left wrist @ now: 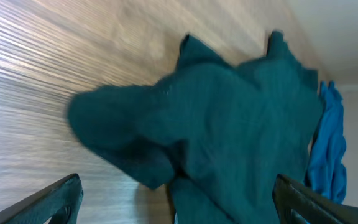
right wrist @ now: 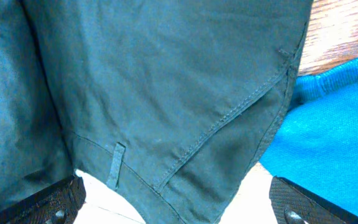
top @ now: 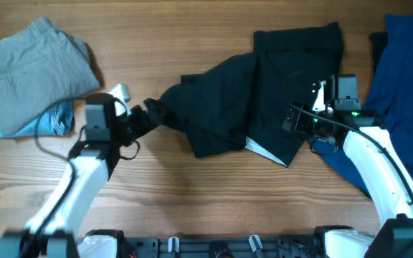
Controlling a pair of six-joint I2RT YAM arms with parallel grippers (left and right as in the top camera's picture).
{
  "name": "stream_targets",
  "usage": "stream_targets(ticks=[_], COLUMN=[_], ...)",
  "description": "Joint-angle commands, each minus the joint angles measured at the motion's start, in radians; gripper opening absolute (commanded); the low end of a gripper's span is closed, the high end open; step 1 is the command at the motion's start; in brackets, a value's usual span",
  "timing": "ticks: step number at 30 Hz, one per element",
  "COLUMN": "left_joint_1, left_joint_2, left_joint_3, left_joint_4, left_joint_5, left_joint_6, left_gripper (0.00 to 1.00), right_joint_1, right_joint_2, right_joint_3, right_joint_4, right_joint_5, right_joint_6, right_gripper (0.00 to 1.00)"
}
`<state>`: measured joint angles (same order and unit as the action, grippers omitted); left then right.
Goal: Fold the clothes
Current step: 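Grasp the black trousers with the right gripper and drag them left, then grasp the trousers' far edge with the left gripper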
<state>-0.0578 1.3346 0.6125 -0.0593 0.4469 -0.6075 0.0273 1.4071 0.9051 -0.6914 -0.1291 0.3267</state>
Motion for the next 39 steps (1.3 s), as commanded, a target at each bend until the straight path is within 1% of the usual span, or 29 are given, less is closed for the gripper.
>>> stream_targets(ticks=[1,2,3,4,6,7,8,9,10,11,12,15,17,18,19,20,23,24,26,27,28,29,30,31,34,35,36,37,39], left_joint_1=[-0.069,-0.081,-0.085,-0.084,-0.084,-0.084,-0.084,-0.084,-0.084,-0.084,-0.083,-0.083,-0.072,-0.059,-0.039,-0.025,0.029,0.046,0.062,0.067,0.069,0.069,0.069,0.069,0.06,0.044,0.029,0.008,-0.025], left_joint_2=[0.168,0.219,0.254,0.284,0.33,0.337,0.338,0.338,0.338,0.337,0.337,0.337,0.337,0.336,0.336,0.336,0.336,0.336,0.348,0.375,0.407,0.436,0.46,0.483,0.496,0.496,0.496,0.496,0.497], left_joint_3=[0.008,0.008,0.008,0.008,0.008,0.008,0.008,0.008,0.008,0.008,0.008,0.008,0.008,0.008,0.008,0.013,0.146,0.224,0.424,0.521,0.601,0.661,0.7,0.716,0.715,0.715,0.715,0.715,0.713], left_joint_4=[0.14,0.198,0.237,0.28,0.415,0.491,0.556,0.597,0.622,0.625,0.624,0.623,0.624,0.624,0.648,0.681,0.671,0.669,0.669,0.669,0.649,0.597,0.537,0.456,0.045,-0.159,-0.289,-0.436,-0.584], left_joint_5=[0.042,0.042,0.041,0.035,-0.022,-0.037,-0.079,-0.094,-0.113,-0.118,-0.115,-0.024,-0.025,-0.024,-0.033,-0.047,-0.129,-0.177,-0.324,-0.343,-0.343,-0.344,-0.334,-0.31,-0.13,-0.027,0.01,0.011,-0.039], left_joint_6=[-0.056,-0.076,-0.082,-0.082,-0.082,-0.082,-0.082,-0.083,-0.098,-0.12,-0.143,-0.142,-0.142,-0.146,-0.181,-0.185,-0.186,-0.186,-0.181,-0.159,-0.136,-0.133,-0.133,-0.133,-0.133,-0.121,-0.08,-0.047,-0.047], left_gripper=[0.97,0.93,0.91,0.91,0.79,0.66,0.36,0.2,0.11,0.06,0.04,0.04,0.06,0.04,0.04,0.04,0.04,0.04,0.04,0.06,0.25,0.41,0.79,1.0,1.0,1.0,1.0,1.0,1.0], right_joint_1=[-0.001,-0.001,-0.001,-0.001,-0.001,-0.001,-0.001,-0.001,-0.001,-0.001,-0.001,-0.001,-0.001,-0.001,-0.001,-0.001,-0.001,-0.001,-0.001,-0.001,-0.001,-0.001,-0.001,-0.001,-0.001,-0.001,-0.001,-0.001,-0.001], right_joint_2=[-0.006,-0.006,-0.006,-0.006,-0.006,-0.006,-0.006,-0.006,-0.006,-0.006,-0.006,-0.006,-0.006,-0.006,-0.006,-0.006,-0.006,-0.006,-0.006,-0.006,-0.006,-0.006,-0.006,-0.006,-0.006,-0.006,-0.006,-0.006,-0.006], right_joint_3=[0.003,0.003,0.003,0.003,0.003,0.003,0.003,0.003,0.003,0.003,0.003,0.003,0.003,0.003,0.003,0.003,0.003,0.003,0.003,0.003,0.003,0.003,0.003,0.003,0.003,0.003,0.003,0.003,0.003], right_joint_4=[-0.007,-0.011,-0.015,-0.021,-0.029,-0.034,-0.044,-0.051,-0.055,-0.055,-0.055,-0.058,-0.057,-0.057,-0.057,-0.054,-0.046,-0.046,-0.046,-0.046,-0.046,-0.048,-0.054,-0.058,-0.051,-0.05,-0.049,-0.05,-0.049], right_joint_5=[0.017,0.017,0.017,0.017,0.017,0.017,0.017,0.017,0.017,0.017,0.018,0.018,0.018,0.018,0.018,0.018,0.017,0.017,-0.022,-0.037,-0.037,-0.039,-0.045,-0.044,-0.044,-0.044,-0.044,-0.044,-0.044], right_joint_6=[-0.013,-0.013,-0.013,-0.013,-0.013,-0.013,-0.013,-0.013,-0.013,-0.013,-0.013,-0.013,-0.013,-0.013,-0.013,-0.013,-0.011,-0.009,-0.01,-0.009,-0.01,-0.01,-0.011,-0.013,-0.013,-0.013,-0.014,-0.016,-0.018], right_gripper=[0.99,1.0,1.0,1.0,1.0,1.0,1.0,1.0,1.0,1.0,1.0,1.0,1.0,1.0,1.0,1.0,1.0,1.0,1.0,1.0,1.0,1.0,1.0,1.0,1.0,1.0,1.0,1.0,1.0])
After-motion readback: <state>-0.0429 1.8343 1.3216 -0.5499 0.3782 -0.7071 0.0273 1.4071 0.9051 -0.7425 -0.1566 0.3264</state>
